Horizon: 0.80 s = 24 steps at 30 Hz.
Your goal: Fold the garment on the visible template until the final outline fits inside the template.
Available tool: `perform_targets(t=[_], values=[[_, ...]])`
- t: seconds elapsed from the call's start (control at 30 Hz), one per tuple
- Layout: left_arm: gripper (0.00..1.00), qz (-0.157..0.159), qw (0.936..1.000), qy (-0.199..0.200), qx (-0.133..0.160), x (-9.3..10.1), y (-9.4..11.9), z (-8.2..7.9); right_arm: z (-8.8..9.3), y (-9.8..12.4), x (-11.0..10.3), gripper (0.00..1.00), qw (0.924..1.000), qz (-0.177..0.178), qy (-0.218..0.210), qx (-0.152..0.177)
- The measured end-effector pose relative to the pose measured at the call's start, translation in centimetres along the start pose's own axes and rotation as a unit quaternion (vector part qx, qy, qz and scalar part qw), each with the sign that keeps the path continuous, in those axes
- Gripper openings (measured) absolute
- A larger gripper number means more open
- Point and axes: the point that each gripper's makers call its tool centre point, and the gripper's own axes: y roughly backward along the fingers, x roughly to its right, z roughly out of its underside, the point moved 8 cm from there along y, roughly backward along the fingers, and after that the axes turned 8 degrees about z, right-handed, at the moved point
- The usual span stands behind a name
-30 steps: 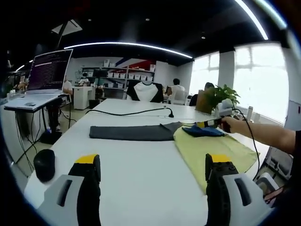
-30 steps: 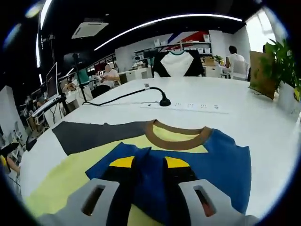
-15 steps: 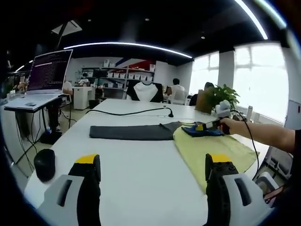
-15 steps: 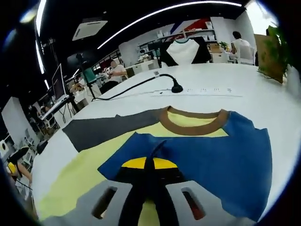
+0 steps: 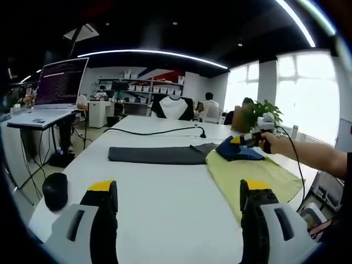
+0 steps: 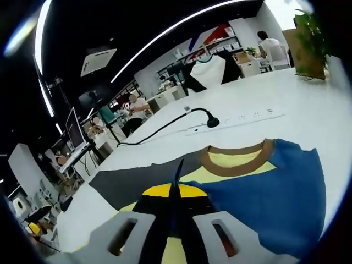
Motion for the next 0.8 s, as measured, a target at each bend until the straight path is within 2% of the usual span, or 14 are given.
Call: perform_targets(t=[0.1, 0.27, 0.47, 0.63, 0.8], values=[[0.97, -0.003, 1.0000, 0.002, 0.004, -0.2, 0.2, -0.2, 0.0, -0.5, -1.0, 0.00, 0.9997, -0.007, -0.021, -0.008], [0.97, -0.004, 1.0000, 0.001, 0.006, -0.2, 0.3, -0.3, -0.5, -1.4, -2.4, 0.00, 0.9990, -0.015, -0.043, -0.003], [0.97, -0.001, 1.0000, 0.002, 0.004, -0.3, 0.2, -0.3, -2.2, -2.7, -3.8, 0.00, 0.9981, -0.033, -0.052, 0.009], [0.97, 0.001, 1.0000, 0.002, 0.003, -0.3, 0.1, -0.3, -1.5, -3.4, -5.1, 0.00, 0.9983, -0.041, -0.042, 0.004], [0.97, 0.000, 1.0000, 0.002, 0.005, -0.3, 0.2, -0.4, 0.1, -4.4, -6.2, 0.00, 0.9986, -0.044, -0.021, -0.021]])
